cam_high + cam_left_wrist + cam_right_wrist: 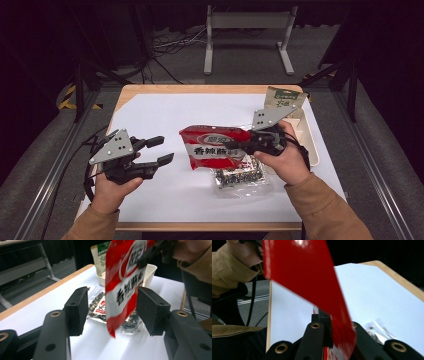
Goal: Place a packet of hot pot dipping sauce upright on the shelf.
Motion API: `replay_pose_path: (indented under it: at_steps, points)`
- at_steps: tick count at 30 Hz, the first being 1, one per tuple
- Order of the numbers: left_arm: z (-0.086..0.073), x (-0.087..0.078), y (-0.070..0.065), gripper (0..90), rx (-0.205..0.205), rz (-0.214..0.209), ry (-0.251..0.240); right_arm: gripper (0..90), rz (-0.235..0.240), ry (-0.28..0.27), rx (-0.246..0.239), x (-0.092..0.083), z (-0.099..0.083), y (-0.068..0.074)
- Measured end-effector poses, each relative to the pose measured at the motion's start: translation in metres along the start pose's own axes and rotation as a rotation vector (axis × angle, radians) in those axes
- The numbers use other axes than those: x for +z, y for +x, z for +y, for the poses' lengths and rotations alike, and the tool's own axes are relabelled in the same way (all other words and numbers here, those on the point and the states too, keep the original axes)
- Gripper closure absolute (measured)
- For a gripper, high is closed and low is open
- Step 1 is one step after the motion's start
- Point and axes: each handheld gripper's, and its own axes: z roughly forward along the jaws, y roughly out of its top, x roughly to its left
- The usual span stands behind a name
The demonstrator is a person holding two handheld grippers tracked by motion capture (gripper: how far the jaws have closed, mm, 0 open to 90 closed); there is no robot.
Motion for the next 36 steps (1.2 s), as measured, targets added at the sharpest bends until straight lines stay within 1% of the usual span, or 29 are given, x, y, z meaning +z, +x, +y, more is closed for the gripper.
replay_pose_path:
  at_steps: [1,3,7,8,10,12,15,16,17,18,19,22,24,25,27,30,32,33,34,35,36]
  points:
    - [0.0,0.0,0.0,42.6,0.0,0.0,0.0,89.8,0.0,0.0,0.0,0.0,0.0,0.0]
    - [-0.002,0.001,0.002,42.1,0.001,0.004,0.007,89.8,-0.015,-0.001,0.003,-0.007,0.001,-0.003]
    - [-0.006,0.004,0.007,39.7,-0.018,0.018,0.016,89.8,-0.055,-0.005,-0.001,-0.024,0.005,-0.012]
    - [-0.009,0.006,0.009,38.3,-0.028,0.033,0.018,89.8,-0.065,-0.006,-0.003,-0.027,0.005,-0.014]
    - [-0.013,0.009,0.012,36.0,-0.024,0.052,0.025,89.8,-0.083,-0.008,-0.007,-0.032,0.007,-0.016]
    - [-0.017,0.012,0.016,34.7,-0.034,0.06,0.033,89.8,-0.102,-0.01,-0.013,-0.038,0.007,-0.02]
    - [-0.023,0.015,0.021,33.4,-0.038,0.072,0.049,89.8,-0.129,-0.012,-0.011,-0.045,0.006,-0.026]
    - [-0.023,0.015,0.021,33.1,-0.038,0.072,0.049,89.8,-0.129,-0.012,-0.011,-0.045,0.006,-0.026]
    - [-0.026,0.016,0.024,32.6,-0.052,0.08,0.056,89.8,-0.145,-0.013,-0.001,-0.05,0.005,-0.031]
    - [-0.026,0.016,0.024,32.4,-0.052,0.08,0.056,89.8,-0.145,-0.013,-0.001,-0.05,0.005,-0.031]
    - [-0.029,0.017,0.026,32.4,-0.063,0.086,0.061,89.8,-0.149,-0.014,0.001,-0.051,0.004,-0.033]
    - [-0.034,0.018,0.031,31.6,-0.077,0.098,0.075,89.8,-0.179,-0.022,0.006,-0.06,0.002,-0.041]
    - [-0.037,0.019,0.033,31.3,-0.08,0.101,0.08,89.8,-0.185,-0.023,0.003,-0.062,0.002,-0.043]
    - [-0.039,0.02,0.034,31.0,-0.076,0.109,0.082,89.8,-0.206,-0.022,0.0,-0.066,0.001,-0.048]
    - [-0.043,0.022,0.036,30.5,-0.085,0.115,0.089,89.8,-0.212,-0.021,-0.001,-0.068,0.001,-0.049]
    - [-0.048,0.024,0.04,28.4,-0.088,0.119,0.099,89.8,-0.241,-0.021,0.002,-0.077,-0.002,-0.057]
    - [-0.05,0.024,0.042,27.7,-0.09,0.124,0.106,89.8,-0.252,-0.024,0.007,-0.081,-0.004,-0.061]
    - [-0.052,0.025,0.042,27.7,-0.101,0.124,0.106,89.8,-0.252,-0.024,0.007,-0.081,-0.004,-0.061]
    - [-0.053,0.026,0.044,27.1,-0.104,0.121,0.116,89.8,-0.258,-0.025,0.01,-0.083,-0.005,-0.063]
    - [-0.054,0.026,0.046,25.4,-0.116,0.117,0.13,89.8,-0.263,-0.027,0.009,-0.086,-0.006,-0.066]
    - [-0.056,0.027,0.046,24.6,-0.12,0.121,0.13,89.8,-0.271,-0.027,0.013,-0.087,-0.007,-0.067]
